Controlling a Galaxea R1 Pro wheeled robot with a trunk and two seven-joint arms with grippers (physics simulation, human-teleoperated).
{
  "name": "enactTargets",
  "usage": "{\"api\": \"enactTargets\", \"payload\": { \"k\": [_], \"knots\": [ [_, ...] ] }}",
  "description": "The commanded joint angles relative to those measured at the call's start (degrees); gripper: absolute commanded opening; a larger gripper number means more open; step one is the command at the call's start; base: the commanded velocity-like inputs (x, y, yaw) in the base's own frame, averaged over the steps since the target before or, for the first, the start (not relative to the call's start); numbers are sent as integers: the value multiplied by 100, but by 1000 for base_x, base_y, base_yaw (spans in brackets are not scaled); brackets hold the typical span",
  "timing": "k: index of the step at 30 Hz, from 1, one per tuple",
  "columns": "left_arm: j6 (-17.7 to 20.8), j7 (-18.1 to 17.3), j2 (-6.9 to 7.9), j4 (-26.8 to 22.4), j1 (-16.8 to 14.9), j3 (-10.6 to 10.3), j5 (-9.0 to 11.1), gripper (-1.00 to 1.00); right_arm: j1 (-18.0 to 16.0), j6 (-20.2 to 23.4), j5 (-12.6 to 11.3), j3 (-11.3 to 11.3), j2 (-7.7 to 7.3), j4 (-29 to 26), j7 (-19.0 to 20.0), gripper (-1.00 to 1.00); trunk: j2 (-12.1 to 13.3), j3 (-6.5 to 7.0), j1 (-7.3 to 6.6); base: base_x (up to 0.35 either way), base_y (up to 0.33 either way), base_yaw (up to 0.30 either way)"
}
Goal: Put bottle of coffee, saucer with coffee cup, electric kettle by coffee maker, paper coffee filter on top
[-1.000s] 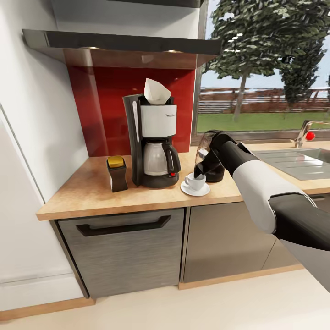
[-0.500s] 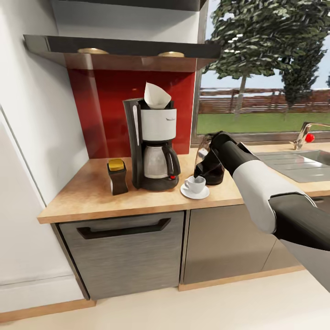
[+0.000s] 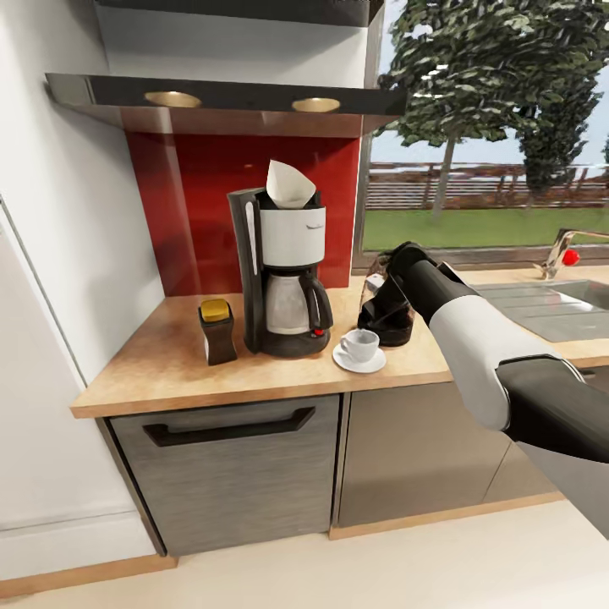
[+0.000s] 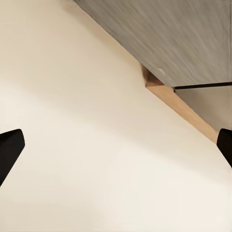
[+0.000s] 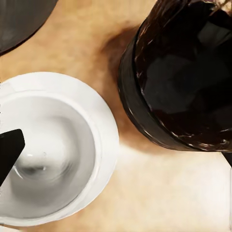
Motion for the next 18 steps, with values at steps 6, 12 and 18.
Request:
{"api": "enactTargets", "payload": {
  "k": [6, 12, 18],
  "knots": [
    [23, -21, 1, 3, -2, 43, -22, 100, -3, 8, 57, 20, -1, -6, 59, 100, 79, 30, -45, 0, 0, 0],
    [23, -23, 1, 3, -4, 43, -22, 100, -3, 1, 51, -1, -1, -18, 74, 100, 79, 30, -45, 0, 0, 0],
    [20, -23, 1, 3, -3, 43, -22, 100, -3, 0, 49, -13, -1, -14, 84, 100, 79, 30, -45, -49, 0, 0]
  ]
}}
